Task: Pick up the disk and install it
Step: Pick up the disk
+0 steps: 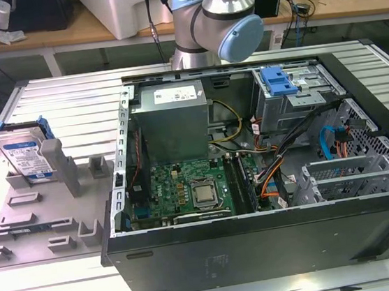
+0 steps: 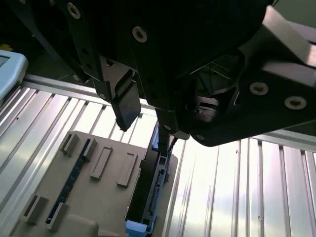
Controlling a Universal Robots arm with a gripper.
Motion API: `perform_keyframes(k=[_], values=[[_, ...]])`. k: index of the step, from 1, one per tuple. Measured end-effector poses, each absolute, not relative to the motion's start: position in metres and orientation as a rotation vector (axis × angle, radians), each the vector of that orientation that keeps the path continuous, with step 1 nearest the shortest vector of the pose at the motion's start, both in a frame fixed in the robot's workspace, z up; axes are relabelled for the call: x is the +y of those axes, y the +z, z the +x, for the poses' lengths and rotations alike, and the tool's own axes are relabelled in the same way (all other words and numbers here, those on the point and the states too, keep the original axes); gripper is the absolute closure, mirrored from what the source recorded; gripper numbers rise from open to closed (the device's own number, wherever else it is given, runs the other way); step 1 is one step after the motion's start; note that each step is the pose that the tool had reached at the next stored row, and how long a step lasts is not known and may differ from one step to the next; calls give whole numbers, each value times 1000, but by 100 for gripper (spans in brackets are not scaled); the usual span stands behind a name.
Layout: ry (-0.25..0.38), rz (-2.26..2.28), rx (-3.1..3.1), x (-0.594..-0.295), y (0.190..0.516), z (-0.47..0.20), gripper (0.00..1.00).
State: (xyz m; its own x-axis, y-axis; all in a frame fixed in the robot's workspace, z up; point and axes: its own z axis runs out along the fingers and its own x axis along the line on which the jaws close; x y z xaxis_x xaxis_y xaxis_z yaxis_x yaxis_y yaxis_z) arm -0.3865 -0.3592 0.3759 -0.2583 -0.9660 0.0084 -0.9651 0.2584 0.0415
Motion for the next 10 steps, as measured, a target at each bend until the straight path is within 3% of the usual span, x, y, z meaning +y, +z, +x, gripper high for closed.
perform_keyframes(k=[10], values=[[-37,2167,-2226,-359,376,-387,58]])
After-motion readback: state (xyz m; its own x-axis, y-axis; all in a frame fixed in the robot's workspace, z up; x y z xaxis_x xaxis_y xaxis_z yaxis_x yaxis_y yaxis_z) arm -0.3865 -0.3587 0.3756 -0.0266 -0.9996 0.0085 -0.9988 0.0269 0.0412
